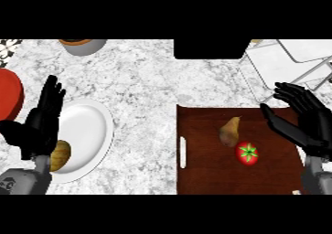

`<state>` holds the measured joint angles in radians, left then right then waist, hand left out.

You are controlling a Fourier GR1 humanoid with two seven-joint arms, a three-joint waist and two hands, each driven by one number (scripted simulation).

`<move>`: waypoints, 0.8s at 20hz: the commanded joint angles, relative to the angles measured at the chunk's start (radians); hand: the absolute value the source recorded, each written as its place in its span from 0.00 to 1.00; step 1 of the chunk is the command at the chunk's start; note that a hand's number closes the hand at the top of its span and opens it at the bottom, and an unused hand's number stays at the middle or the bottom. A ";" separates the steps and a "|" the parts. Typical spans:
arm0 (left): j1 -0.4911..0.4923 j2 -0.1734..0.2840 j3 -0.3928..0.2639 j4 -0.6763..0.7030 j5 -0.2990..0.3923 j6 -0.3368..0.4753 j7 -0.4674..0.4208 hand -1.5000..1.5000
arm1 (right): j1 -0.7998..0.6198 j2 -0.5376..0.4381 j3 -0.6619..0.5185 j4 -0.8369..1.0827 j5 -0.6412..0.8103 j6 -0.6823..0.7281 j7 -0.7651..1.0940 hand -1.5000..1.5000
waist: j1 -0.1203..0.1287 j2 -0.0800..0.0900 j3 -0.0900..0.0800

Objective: Pick the tomato from the tray and place it in the tiered shelf

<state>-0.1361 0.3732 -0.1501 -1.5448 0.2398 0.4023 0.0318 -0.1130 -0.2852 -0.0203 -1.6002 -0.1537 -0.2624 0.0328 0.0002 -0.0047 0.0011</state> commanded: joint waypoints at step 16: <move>0.032 0.011 0.006 -0.098 -0.022 -0.043 0.077 0.50 | 0.111 -0.445 0.156 -0.494 0.177 0.301 0.544 0.00 | 0.002 0.003 -0.007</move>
<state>-0.0869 0.3890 -0.1407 -1.6517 0.2174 0.3679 0.1052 0.0247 -0.6231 0.0609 -2.0204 -0.0968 0.0057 0.4189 -0.0032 -0.0040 -0.0041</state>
